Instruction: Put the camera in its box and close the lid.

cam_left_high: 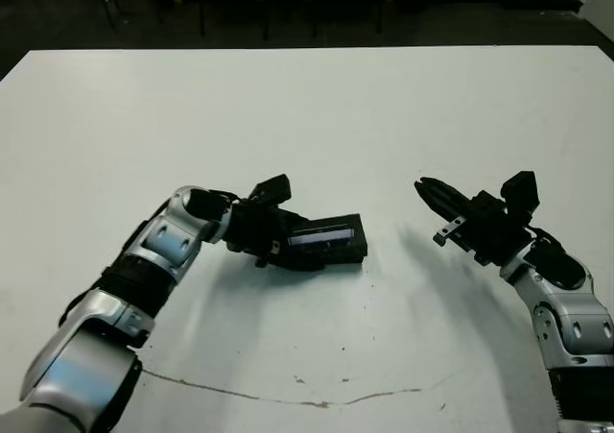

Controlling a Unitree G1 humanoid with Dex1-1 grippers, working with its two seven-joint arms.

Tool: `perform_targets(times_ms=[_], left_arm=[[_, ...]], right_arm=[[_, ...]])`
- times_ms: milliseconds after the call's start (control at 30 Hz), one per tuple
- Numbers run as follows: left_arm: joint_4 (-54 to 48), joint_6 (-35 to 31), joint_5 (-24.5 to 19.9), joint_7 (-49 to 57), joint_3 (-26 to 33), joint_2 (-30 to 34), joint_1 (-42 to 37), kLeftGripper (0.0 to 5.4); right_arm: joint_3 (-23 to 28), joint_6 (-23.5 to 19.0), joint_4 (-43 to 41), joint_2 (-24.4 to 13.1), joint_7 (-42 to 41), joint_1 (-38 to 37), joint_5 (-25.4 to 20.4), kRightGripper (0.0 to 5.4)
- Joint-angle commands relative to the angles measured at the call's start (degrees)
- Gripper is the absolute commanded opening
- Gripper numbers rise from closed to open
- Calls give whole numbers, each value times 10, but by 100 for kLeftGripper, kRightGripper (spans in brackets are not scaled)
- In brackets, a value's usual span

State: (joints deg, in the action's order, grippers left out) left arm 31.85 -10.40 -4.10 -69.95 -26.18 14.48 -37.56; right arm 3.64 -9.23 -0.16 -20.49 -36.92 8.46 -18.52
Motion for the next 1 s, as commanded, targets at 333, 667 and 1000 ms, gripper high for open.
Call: perform_targets(times_ms=[333,667,1000], left_arm=[[67,-4,71,26,-62,-61,5,276],[32,-13,79,-1,-79,-42,0,276],[51,67,84,-1,-66,-18,17,366]], right_arm=[[4,19,4,-6,-2,-14,7,0],[1,9,-8,-6,7,-19,9,0],[-1,22,5,-4,-3,-15,7,0]])
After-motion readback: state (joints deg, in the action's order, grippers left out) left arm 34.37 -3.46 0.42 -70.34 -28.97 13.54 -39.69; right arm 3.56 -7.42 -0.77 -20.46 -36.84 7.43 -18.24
